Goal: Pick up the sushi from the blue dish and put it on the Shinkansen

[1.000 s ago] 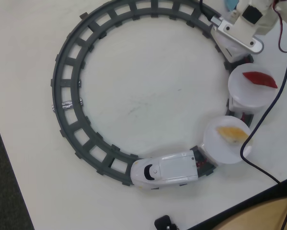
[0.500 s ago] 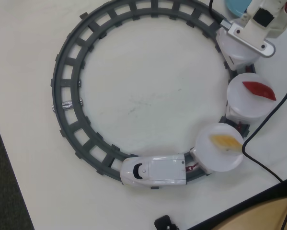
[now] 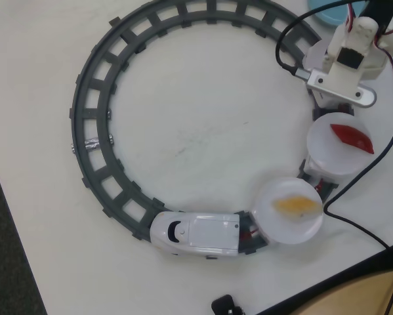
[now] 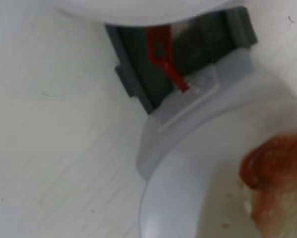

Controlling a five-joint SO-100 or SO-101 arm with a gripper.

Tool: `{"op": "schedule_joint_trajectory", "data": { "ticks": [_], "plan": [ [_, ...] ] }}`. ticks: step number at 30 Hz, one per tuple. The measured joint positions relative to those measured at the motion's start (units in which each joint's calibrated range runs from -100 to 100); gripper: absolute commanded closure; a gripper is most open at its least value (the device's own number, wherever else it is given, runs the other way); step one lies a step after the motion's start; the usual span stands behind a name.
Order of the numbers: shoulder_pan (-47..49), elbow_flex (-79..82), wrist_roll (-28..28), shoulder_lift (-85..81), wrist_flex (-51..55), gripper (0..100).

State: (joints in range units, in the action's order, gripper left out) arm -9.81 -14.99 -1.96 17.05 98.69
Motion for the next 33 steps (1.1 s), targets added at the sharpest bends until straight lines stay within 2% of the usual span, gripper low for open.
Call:
{"op": "schedule_joint_trajectory", "data": {
  "ticks": [4,14,26,33],
  "plan": [
    [0.7,2.1,-0.2,-2.8,0.0,88],
    [0.8,11.3,-0.7,-9.0,0.0,87],
    [0.9,11.8,-0.6,-9.4,0.0,77],
    [4.1,11.7,-0.6,-9.9,0.0,77]
  ]
}}
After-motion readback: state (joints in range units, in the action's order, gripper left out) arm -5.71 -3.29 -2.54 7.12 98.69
